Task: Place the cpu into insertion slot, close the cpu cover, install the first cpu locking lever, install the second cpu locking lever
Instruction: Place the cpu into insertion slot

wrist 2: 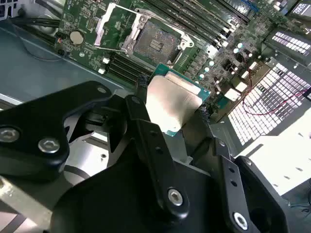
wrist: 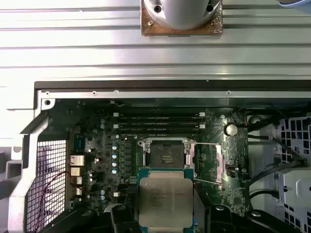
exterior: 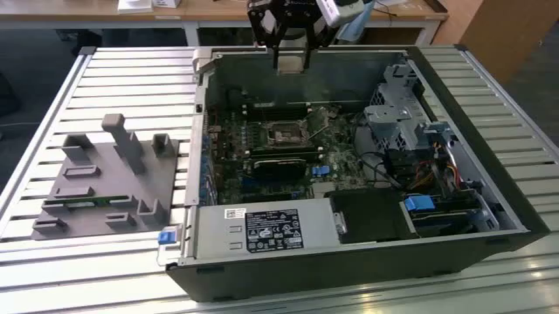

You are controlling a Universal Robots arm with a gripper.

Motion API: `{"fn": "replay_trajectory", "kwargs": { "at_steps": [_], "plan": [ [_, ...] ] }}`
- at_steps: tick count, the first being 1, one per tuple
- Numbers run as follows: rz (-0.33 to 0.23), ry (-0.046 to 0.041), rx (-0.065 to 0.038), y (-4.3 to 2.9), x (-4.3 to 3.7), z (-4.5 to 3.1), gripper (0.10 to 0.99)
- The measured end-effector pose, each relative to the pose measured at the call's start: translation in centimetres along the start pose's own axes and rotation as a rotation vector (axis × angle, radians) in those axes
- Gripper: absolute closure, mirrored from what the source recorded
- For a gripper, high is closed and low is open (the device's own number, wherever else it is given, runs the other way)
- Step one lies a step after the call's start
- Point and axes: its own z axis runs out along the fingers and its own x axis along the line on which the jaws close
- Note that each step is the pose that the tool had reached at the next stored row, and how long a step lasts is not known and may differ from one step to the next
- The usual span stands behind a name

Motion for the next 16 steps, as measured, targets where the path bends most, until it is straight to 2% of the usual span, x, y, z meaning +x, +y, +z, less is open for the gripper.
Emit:
{"fn": "replay_trajectory", "kwargs": {
  "at_steps": [6,16],
  "plan": [
    [0.007,-0.0006,0.0,0.0,0.0,0.0,0.553],
    [0.097,-0.0088,-0.001,-0.01,0.01,0.07,0.553]
  ]
}}
